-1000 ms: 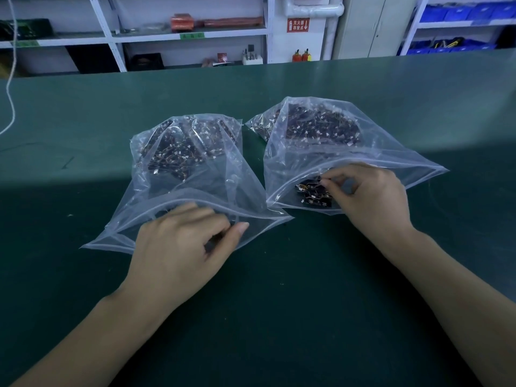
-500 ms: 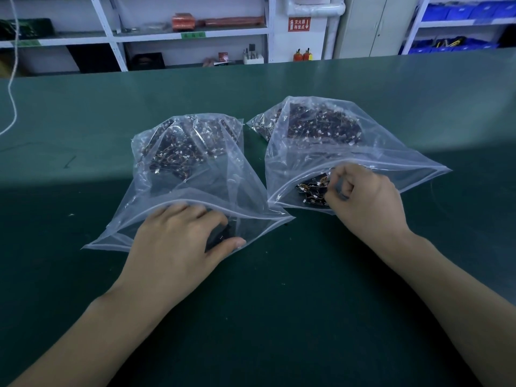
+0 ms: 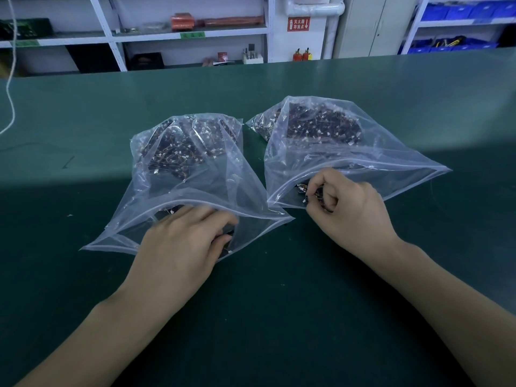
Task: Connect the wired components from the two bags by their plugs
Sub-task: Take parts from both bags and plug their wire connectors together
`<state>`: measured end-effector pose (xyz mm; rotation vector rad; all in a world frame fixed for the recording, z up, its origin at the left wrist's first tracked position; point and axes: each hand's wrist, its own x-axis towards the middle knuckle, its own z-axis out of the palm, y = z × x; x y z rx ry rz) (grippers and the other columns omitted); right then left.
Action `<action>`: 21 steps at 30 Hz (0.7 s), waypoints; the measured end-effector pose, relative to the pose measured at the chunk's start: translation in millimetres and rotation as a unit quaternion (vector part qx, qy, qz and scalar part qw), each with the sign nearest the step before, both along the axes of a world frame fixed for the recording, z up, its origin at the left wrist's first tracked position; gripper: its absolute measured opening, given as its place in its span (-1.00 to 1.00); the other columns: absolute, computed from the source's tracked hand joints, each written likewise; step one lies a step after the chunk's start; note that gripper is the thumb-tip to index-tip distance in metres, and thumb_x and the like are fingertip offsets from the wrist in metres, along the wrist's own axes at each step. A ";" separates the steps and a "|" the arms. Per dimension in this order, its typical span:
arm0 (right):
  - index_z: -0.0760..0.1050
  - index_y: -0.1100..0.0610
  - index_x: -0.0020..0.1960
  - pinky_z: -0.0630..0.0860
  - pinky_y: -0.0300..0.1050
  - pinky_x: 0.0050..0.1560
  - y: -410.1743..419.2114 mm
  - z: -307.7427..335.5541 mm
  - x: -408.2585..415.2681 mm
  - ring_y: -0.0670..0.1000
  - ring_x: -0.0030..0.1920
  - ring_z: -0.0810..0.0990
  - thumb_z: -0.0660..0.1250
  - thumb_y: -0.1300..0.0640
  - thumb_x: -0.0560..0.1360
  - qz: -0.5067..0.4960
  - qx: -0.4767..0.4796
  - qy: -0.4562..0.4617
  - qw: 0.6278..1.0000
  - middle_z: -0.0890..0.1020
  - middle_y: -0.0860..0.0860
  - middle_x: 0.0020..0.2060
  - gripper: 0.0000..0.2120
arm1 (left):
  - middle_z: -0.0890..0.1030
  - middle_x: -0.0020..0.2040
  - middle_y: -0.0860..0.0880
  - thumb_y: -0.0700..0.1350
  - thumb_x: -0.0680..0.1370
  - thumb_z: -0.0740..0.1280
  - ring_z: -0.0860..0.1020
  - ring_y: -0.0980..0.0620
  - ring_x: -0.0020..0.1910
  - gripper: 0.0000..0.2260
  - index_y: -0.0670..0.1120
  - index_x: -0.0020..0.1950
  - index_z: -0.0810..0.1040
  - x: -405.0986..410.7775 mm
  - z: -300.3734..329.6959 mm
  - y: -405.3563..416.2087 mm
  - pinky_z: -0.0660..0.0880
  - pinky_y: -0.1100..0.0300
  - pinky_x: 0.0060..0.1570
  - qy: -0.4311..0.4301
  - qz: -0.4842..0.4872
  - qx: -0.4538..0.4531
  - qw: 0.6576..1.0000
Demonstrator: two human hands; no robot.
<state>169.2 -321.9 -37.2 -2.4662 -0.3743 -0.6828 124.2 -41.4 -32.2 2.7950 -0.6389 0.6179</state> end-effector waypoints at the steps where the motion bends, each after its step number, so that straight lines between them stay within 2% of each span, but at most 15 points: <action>1: 0.49 -0.03 -0.07 0.45 -0.14 -0.31 0.7 0.6 -0.8 0.00 -0.42 0.40 0.42 0.26 0.47 0.007 0.006 -0.004 1.000 0.34 -0.09 -0.50 -0.79 | 0.63 -0.04 0.15 -0.15 0.49 0.57 0.65 0.03 -0.08 -0.78 0.06 0.10 0.68 0.1 -0.3 -0.6 0.45 0.21 -0.25 -0.010 -0.009 -0.005 1.000; 4: 0.46 -0.03 -0.09 0.33 -0.17 -0.31 1.9 2.3 -3.3 0.00 -0.45 0.35 0.36 0.27 0.47 0.057 0.040 -0.019 0.997 0.31 -0.09 -0.52 -0.80 | 0.62 -0.07 0.18 -0.11 0.54 0.55 0.60 0.13 -0.21 -0.78 0.05 0.16 0.69 -0.7 1.3 -3.7 0.46 0.22 -0.40 -0.062 -0.020 -0.037 0.997; 7: 0.57 0.09 -0.01 0.35 -0.19 -0.29 5.8 2.8 -8.8 -0.04 -0.47 0.33 0.34 0.28 0.51 0.140 0.076 -0.029 0.987 0.30 -0.09 -0.50 -0.87 | 0.66 -0.08 0.16 -0.09 0.63 0.53 0.59 0.15 -0.28 -0.92 0.01 0.12 0.71 -3.2 1.7 -6.4 0.53 0.11 -0.49 -0.130 -0.050 -0.069 0.988; 10: 0.65 0.11 0.12 0.32 -0.31 -0.28 15.4 1.9 -16.6 -0.09 -0.46 0.36 0.38 0.25 0.60 0.214 0.080 -0.029 0.973 0.33 -0.09 -0.48 -0.85 | 0.65 -0.05 0.14 -0.08 0.65 0.48 0.58 0.16 -0.22 -0.96 0.00 0.08 0.67 -6.4 0.8 -10.6 0.58 0.13 -0.32 -0.148 -0.106 -0.110 0.977; 13: 0.66 0.11 0.17 0.27 -0.38 -0.28 24.7 -1.0 -23.1 -0.12 -0.47 0.35 0.42 0.22 0.60 0.267 0.073 -0.032 0.960 0.34 -0.13 -0.46 -0.84 | 0.63 0.02 0.14 -0.15 0.65 0.47 0.60 0.15 -0.15 -0.90 0.00 0.13 0.61 -7.7 -0.6 -15.0 0.56 0.21 -0.17 -0.141 -0.139 -0.134 0.971; 17: 0.68 0.12 0.13 0.23 -0.44 -0.27 28.3 -3.7 -21.9 -0.16 -0.48 0.30 0.50 0.27 0.56 0.266 0.077 -0.052 0.959 0.31 -0.10 -0.47 -0.83 | 0.62 0.03 0.16 -0.17 0.65 0.46 0.62 0.14 -0.14 -0.87 0.01 0.14 0.60 -6.9 -4.9 -16.8 0.61 0.15 -0.19 -0.123 -0.153 -0.175 0.965; 21: 0.69 0.14 0.07 0.24 -0.42 -0.28 27.3 -4.1 -18.7 -0.15 -0.46 0.29 0.53 0.20 0.58 0.254 0.094 -0.059 0.961 0.32 -0.08 -0.47 -0.92 | 0.60 0.05 0.17 -0.12 0.67 0.44 0.61 0.19 -0.09 -0.90 0.03 0.15 0.58 -5.4 -5.9 -16.3 0.61 0.20 -0.16 -0.119 -0.167 -0.197 0.959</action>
